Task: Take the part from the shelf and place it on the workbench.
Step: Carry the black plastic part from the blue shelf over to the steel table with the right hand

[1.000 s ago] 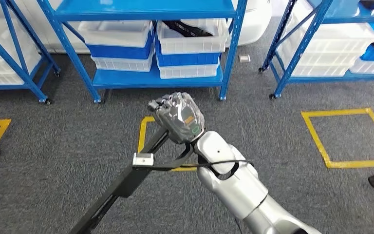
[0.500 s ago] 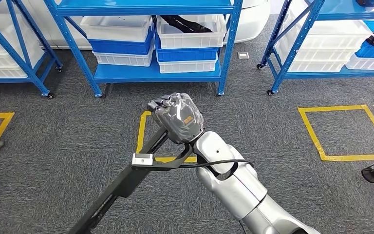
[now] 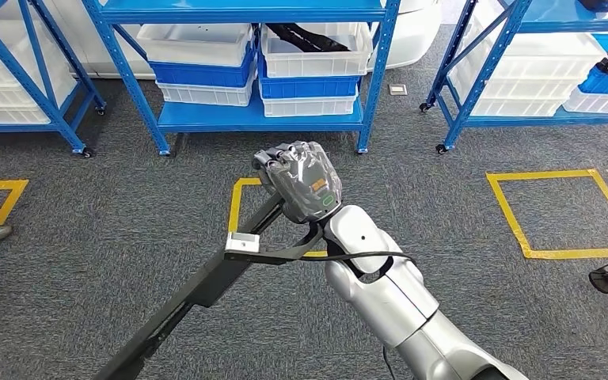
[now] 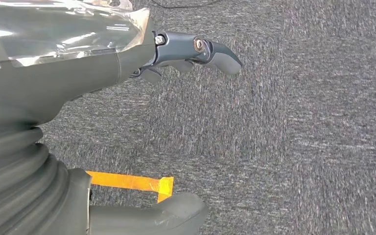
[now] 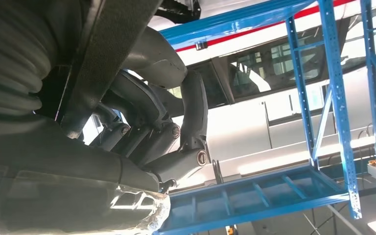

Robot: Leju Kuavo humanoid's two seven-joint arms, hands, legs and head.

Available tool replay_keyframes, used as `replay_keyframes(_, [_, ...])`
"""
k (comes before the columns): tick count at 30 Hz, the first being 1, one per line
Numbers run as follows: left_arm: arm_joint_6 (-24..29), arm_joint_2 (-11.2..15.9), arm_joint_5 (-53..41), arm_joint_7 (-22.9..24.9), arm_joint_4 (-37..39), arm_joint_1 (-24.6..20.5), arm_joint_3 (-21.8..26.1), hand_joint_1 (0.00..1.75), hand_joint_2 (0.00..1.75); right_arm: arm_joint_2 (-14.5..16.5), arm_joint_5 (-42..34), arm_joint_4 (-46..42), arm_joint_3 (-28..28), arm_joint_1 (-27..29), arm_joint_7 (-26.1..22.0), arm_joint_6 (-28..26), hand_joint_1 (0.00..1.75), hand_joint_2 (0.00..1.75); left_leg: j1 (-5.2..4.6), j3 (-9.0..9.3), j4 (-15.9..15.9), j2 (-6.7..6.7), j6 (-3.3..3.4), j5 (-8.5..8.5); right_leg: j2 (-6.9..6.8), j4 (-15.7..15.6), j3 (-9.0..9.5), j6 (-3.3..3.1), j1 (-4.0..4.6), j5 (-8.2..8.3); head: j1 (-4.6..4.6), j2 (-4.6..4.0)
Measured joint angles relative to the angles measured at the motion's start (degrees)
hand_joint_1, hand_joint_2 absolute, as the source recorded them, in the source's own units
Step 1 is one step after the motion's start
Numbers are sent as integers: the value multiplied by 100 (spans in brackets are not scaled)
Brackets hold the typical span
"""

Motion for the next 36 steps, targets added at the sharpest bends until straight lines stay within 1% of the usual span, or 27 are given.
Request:
replay_keyframes(10, [-1,-3,-68,17,0,-2,-2,0,175,-5,12,42,-145,52,0,-58,175,175,18,-7,9,6,-5,3,1,-5,-9,-6,-12,10,-1,0])
replay_keyframes(13, [11,2,-65,43,0,-2,-1,0,175,3,-2,42,-165,54,0,-75,175,175,22,-28,39,1,11,1,-2,-17,-11,24,-56,34,-4,0])
replay_keyframes(15, [20,5,-63,51,0,-2,-1,0,175,16,7,42,-167,55,-1,-79,175,175,34,-23,12,4,39,30,-1,-19,-18,50,-52,47,-5,0])
replay_keyframes(16, [26,4,-62,52,0,-4,-1,0,175,21,15,42,-171,58,-2,-84,175,175,52,-8,-29,19,57,64,3,10,-43,63,-49,25,-3,0])
replay_keyframes(17, [33,2,-61,52,0,-5,-1,0,175,26,22,42,-174,60,-4,-91,175,175,74,2,-72,34,81,102,11,111,-97,67,-46,-48,1,0])
replay_keyframes(18, [38,0,-60,53,0,-7,-1,0,175,28,27,42,-178,64,-7,-98,175,175,101,3,-111,50,100,139,20,329,-198,65,-48,-179,5,0])
replay_keyframes(19, [43,-2,-58,54,0,-8,0,0,175,26,32,43,-181,73,-8,-105,175,175,117,-12,-128,63,106,163,29,660,-344,62,-67,-355,7,0])
replay_keyframes(20, [46,-2,-56,54,0,-7,0,0,175,21,35,46,-185,85,-9,-109,175,175,130,-37,-129,67,104,177,34,1059,-506,67,-88,-538,8,0])
replay_keyframes(21, [47,-1,-53,55,0,-6,0,0,175,14,39,51,-189,104,-9,-110,175,175,143,-60,-127,74,89,191,36,1411,-643,91,-118,-675,5,0])
replay_keyframes(22, [49,-2,-50,56,0,-5,1,0,175,7,45,56,-192,124,-9,-110,175,175,161,-79,-124,83,68,203,35,1596,-699,137,-154,-734,4,0])
replay_keyframes(23, [50,-5,-49,58,0,-4,1,0,175,2,57,60,-196,137,-9,-110,175,175,187,-95,-119,92,38,213,32,1560,-644,202,-193,-704,5,0])
replay_keyframes(24, [53,-10,-49,63,0,-5,1,0,175,1,79,62,-198,142,-10,-109,175,175,221,-105,-108,100,-2,218,23,1279,-467,283,-237,-593,5,0])
replay_keyframes(25, [57,-14,-49,67,0,-5,1,0,175,3,103,63,-198,138,-11,-109,175,175,255,-113,-87,108,-55,214,1,856,-228,368,-281,-470,7,0])
replay_keyframes(26, [66,-3,-49,75,0,-8,2,0,175,10,125,64,-198,131,-13,-108,175,175,274,-129,-61,114,-118,206,-4,489,-10,418,-289,-383,13,0])
replay_keyframes(27, [76,4,-48,82,0,-9,3,0,175,18,142,65,-198,124,-15,-108,175,175,282,-144,-37,119,-180,200,5,227,135,414,-288,-331,12,0])
replay_keyframes(28, [86,9,-48,86,0,-9,3,0,175,25,148,67,-199,120,-15,-107,175,175,281,-156,-24,124,-233,201,22,119,192,369,-276,-328,6,0])
replay_keyframes(29, [94,12,-47,90,0,-9,3,0,175,32,152,69,-200,118,-16,-106,175,175,279,-165,-30,126,-277,216,58,138,182,296,-250,-334,0,0])
replay_keyframes(30, [98,1,-44,91,0,-7,3,0,175,37,156,72,-201,118,-18,-105,175,175,294,-165,-41,131,-314,232,81,152,156,219,-245,-323,-13,0])
replay_keyframes(31, [100,-3,-42,91,0,-7,2,0,175,44,159,73,-201,118,-17,-103,175,175,317,-174,-35,128,-341,222,93,162,140,160,-245,-310,-23,0])
replay_keyframes(32, [102,-4,-40,92,0,-7,2,0,175,51,161,73,-201,114,-17,-103,175,175,333,-210,48,116,-354,144,106,167,125,103,-237,-293,-27,0])
replay_keyframes(33, [104,-5,-38,92,0,-8,2,0,175,61,163,73,-201,109,-17,-101,175,175,338,-292,245,97,-354,-6,115,163,113,43,-227,-273,-38,0])
replay_keyframes(34, [106,-3,-38,92,0,-8,2,0,175,70,162,73,-201,106,-17,-98,175,175,328,-430,576,69,-341,-221,122,160,98,-7,-211,-256,-47,0])
replay_keyframes(35, [107,-2,-38,92,0,-7,2,0,175,78,162,75,-201,104,-17,-96,175,175,304,-605,985,47,-322,-449,131,160,76,-46,-180,-241,-51,0])
replay_keyframes(36, [108,-1,-38,91,0,-6,3,0,175,84,162,78,-200,105,-17,-93,175,175,279,-771,1366,32,-301,-622,142,161,52,-80,-145,-225,-57,0])
